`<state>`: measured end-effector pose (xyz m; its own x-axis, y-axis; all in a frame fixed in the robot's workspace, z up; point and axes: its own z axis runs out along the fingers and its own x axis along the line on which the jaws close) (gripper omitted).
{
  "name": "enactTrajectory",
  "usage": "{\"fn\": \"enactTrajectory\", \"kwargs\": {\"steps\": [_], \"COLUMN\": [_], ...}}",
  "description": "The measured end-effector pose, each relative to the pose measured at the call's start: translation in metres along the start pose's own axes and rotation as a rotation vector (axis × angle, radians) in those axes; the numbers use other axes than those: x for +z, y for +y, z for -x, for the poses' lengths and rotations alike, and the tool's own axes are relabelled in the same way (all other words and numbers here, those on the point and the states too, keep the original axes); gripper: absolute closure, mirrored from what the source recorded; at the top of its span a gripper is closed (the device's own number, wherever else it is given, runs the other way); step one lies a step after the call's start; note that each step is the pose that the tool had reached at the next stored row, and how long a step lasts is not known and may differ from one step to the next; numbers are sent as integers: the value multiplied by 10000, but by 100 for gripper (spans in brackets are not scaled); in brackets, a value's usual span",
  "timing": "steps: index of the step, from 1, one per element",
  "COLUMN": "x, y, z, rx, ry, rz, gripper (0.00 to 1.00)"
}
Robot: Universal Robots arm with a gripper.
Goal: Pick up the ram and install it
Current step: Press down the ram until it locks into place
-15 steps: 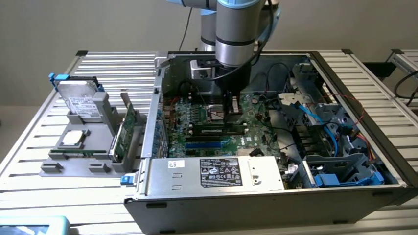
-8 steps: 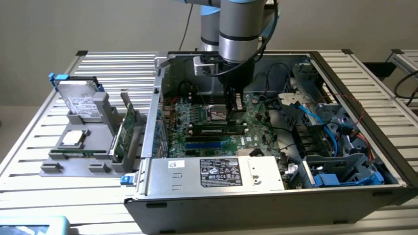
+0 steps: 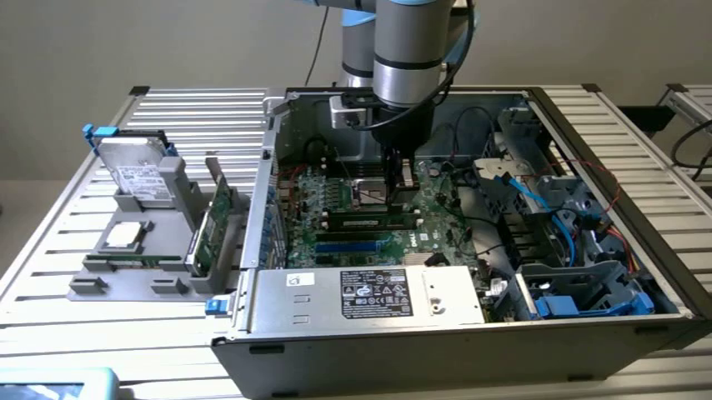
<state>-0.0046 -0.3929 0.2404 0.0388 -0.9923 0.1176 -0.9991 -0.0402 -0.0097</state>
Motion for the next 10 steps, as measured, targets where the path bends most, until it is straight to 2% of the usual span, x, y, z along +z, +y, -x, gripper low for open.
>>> {"fn": "enactTrajectory", "kwargs": {"steps": [8,10], "x": [0,0], "y": [0,0], "z": [0,0], "rx": [0,0], "ry": [0,0], "rz": [0,0], "gripper": [74,87]}}
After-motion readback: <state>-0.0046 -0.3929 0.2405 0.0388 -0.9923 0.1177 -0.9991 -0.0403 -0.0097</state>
